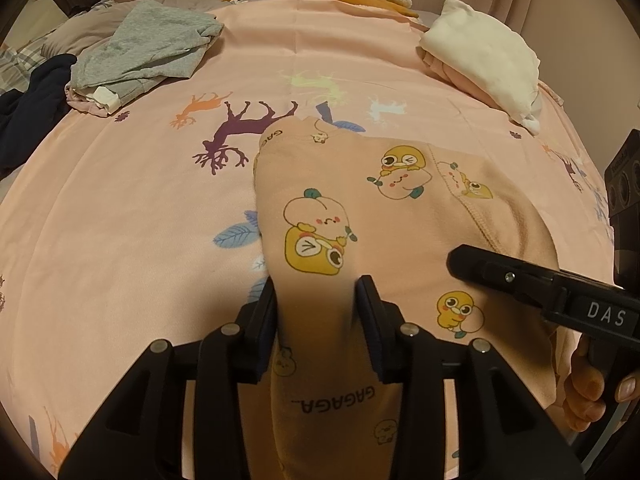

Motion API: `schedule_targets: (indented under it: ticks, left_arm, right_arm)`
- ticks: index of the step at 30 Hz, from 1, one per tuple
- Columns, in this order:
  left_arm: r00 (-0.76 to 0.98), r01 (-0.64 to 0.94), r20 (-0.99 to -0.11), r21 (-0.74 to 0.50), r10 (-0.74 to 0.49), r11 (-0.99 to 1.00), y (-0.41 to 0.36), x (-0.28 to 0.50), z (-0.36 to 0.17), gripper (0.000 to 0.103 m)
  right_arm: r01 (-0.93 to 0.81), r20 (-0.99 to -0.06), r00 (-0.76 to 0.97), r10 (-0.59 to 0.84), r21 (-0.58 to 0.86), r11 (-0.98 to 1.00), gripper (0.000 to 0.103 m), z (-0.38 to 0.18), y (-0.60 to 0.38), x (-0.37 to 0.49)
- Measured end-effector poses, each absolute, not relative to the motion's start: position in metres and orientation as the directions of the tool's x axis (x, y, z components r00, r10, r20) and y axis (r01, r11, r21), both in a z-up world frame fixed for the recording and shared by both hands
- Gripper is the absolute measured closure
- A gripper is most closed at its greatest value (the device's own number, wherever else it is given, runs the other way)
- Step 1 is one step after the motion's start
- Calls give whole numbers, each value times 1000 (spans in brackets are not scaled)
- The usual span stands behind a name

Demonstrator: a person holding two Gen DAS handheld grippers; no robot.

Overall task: Fold small clothes
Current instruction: 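Fold the held end over the bundle toward its other end with both grippers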

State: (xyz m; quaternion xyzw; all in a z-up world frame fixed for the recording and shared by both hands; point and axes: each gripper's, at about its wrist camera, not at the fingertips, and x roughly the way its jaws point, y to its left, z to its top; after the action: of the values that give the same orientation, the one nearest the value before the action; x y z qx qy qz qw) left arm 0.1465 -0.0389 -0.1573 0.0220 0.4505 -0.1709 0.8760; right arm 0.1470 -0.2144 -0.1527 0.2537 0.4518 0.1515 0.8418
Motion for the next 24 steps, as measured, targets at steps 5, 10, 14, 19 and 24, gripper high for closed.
schedule_targets:
  ticks: [5,10,14,19,24]
  left_arm:
    - [536,314,-798,-115,-276,943,-36,146,-158,60]
    - [537,313,-798,-113,-274,943,-36,145,-158,59]
    - [538,313,-798,-110,-271,943,-33,144,-158,59]
    - [541,308,-798,-105,-265,946,-30,140,-158,56]
    - [542,298,-800,-102,-257,949,-24,137,-158,50]
  right_arm:
    - [-17,-681,546,488,573,819,72,-153,-218,147]
    - [-3,-677,550,489,584,812,72,-154,-224,145]
    - [8,-674,554,488,590,807,72,-154,-228,144]
    - [21,-671,559,488,599,800,71,-154,-232,143]
    - [38,-667,567,484,608,793,71,-154,-239,141]
